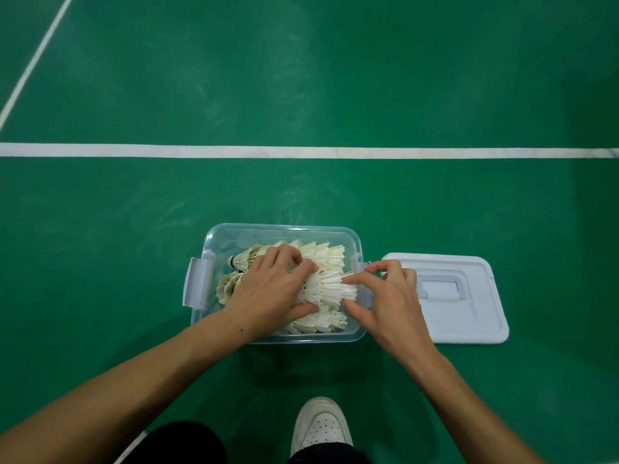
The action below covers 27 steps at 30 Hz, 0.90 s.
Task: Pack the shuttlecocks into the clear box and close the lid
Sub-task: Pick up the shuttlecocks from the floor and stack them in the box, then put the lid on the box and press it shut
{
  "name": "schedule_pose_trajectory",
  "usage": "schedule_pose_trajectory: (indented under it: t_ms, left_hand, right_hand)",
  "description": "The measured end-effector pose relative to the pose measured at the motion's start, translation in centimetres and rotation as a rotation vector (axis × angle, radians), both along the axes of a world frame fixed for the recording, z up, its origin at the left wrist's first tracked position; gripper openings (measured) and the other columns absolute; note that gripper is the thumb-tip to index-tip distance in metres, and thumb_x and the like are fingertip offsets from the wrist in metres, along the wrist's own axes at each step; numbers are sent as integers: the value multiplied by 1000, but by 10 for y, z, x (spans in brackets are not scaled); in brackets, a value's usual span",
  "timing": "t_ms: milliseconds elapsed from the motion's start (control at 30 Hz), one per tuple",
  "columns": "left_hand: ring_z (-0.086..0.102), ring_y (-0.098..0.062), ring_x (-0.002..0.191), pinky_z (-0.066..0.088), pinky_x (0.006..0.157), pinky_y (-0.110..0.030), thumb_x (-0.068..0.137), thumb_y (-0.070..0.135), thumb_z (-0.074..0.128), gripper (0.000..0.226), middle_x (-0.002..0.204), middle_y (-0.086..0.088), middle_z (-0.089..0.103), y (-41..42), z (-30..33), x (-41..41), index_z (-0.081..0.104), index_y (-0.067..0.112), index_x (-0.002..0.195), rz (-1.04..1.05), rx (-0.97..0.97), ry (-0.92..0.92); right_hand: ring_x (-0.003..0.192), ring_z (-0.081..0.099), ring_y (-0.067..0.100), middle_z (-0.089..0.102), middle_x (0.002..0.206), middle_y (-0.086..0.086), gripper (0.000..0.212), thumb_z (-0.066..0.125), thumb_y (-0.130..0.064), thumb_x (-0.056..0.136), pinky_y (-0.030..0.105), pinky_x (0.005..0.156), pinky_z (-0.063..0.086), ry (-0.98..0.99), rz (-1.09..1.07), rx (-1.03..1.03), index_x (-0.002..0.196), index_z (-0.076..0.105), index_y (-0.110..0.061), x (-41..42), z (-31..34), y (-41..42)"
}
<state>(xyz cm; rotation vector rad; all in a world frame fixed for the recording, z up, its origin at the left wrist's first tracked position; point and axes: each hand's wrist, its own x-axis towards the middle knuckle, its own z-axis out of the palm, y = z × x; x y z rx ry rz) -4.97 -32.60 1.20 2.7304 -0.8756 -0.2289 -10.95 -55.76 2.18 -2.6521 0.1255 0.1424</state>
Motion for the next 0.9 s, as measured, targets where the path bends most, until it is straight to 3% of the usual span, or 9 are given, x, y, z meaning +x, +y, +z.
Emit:
schedule_pose_trajectory:
  t_ms: [167,300,533,700,800,900]
  left_hand:
    - [47,-15,118,48,102,-35,80,71,70,81,136,1,46,9,23,0,43,31,145,49,-115,132]
    - [53,-17,117,52,100,-41,72,81,64,88,135,0,50,15,42,-6,49,30,142,68,-131,110]
    - [47,-15,128,47,108,-36,86,78,55,77,142,3,48,-36,72,-7,48,28,144,80,-271,30]
    - [44,-11,135,40,113,-32,89,71,63,78,146,6,46,-122,70,-10,44,26,150,15,-421,200]
    - [42,-8,137,34,108,-23,90,65,68,79,150,10,41,-158,51,-18,38,30,154,11,-480,358]
    - [38,-13,145,35,111,-27,91,64,66,85,158,7,34,-193,29,-30,28,31,159,68,-474,446]
  right_hand:
    - [129,40,10,46,131,-13,46,79,-49,86,32,105,44,79,26,225,128,61,-48,-10,19,-8]
    - [126,45,7,49,130,-17,49,76,-52,87,30,103,42,43,33,244,132,57,-45,-12,37,-21]
    - [121,55,9,58,132,-18,52,74,-53,88,40,105,49,-59,-193,309,134,55,-39,-24,44,-74]
    - [120,57,9,59,132,-18,51,76,-51,88,41,104,50,-69,-329,245,133,55,-38,-32,33,-149]
    - [126,55,12,58,135,-13,53,71,-57,91,40,105,49,-45,-379,148,136,55,-34,-36,17,-191]
    - [133,50,18,56,143,-7,62,64,-63,90,43,107,47,33,-403,43,142,52,-31,-38,-6,-226]
